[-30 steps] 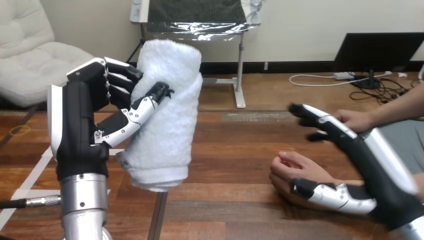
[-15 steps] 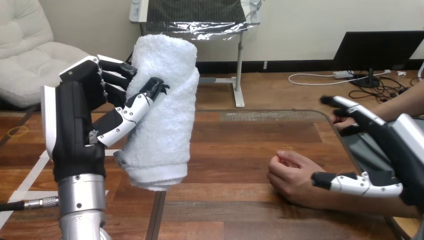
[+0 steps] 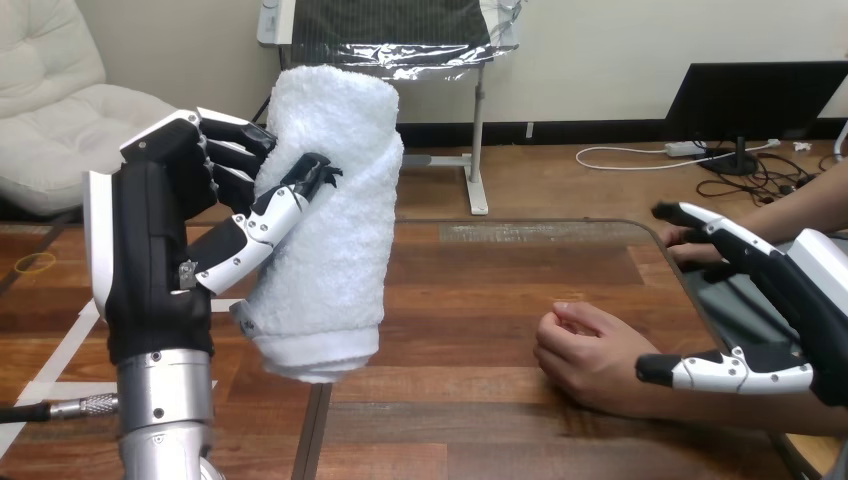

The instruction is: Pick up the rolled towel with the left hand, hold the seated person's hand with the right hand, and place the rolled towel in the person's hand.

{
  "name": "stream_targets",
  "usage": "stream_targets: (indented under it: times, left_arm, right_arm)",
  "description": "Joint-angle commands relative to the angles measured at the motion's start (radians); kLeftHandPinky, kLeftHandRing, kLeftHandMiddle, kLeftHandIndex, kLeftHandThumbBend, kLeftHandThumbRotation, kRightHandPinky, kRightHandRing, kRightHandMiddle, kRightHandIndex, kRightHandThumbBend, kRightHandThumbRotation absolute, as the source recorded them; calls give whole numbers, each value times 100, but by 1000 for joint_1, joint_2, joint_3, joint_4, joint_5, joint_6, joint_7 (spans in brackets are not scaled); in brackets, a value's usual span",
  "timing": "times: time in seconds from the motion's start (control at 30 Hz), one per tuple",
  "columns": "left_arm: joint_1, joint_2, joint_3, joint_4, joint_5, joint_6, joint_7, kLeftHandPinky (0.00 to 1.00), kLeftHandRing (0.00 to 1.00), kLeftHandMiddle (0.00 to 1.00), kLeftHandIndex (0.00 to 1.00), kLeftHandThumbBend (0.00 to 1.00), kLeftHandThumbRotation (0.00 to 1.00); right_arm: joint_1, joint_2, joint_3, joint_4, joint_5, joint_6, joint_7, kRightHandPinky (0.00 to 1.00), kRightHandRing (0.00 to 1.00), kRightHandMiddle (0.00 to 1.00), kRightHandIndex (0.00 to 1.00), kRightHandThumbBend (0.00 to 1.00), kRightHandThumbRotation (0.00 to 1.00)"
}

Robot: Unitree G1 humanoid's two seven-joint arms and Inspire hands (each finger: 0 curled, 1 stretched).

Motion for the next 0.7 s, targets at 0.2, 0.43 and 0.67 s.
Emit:
stream_targets:
  times: [0.2, 0.43, 0.67]
  left_arm:
    - [-38, -7, 2, -26, -16, -56, -3, 18, 24, 32, 37, 47, 0]
    - [-39, -9, 1, -23, -26, -70, -7, 18, 24, 32, 37, 47, 0]
    - [-40, -9, 1, -19, -22, -77, -8, 18, 24, 32, 37, 47, 0]
  right_arm:
    - [-96, -95, -7, 53, -43, 18, 27, 71, 88, 91, 91, 100, 55]
    - [-117, -129, 12, 85, -71, 22, 53, 71, 87, 88, 90, 100, 57]
    - [-144, -157, 54, 152, -121, -6, 58, 72, 85, 87, 88, 100, 53]
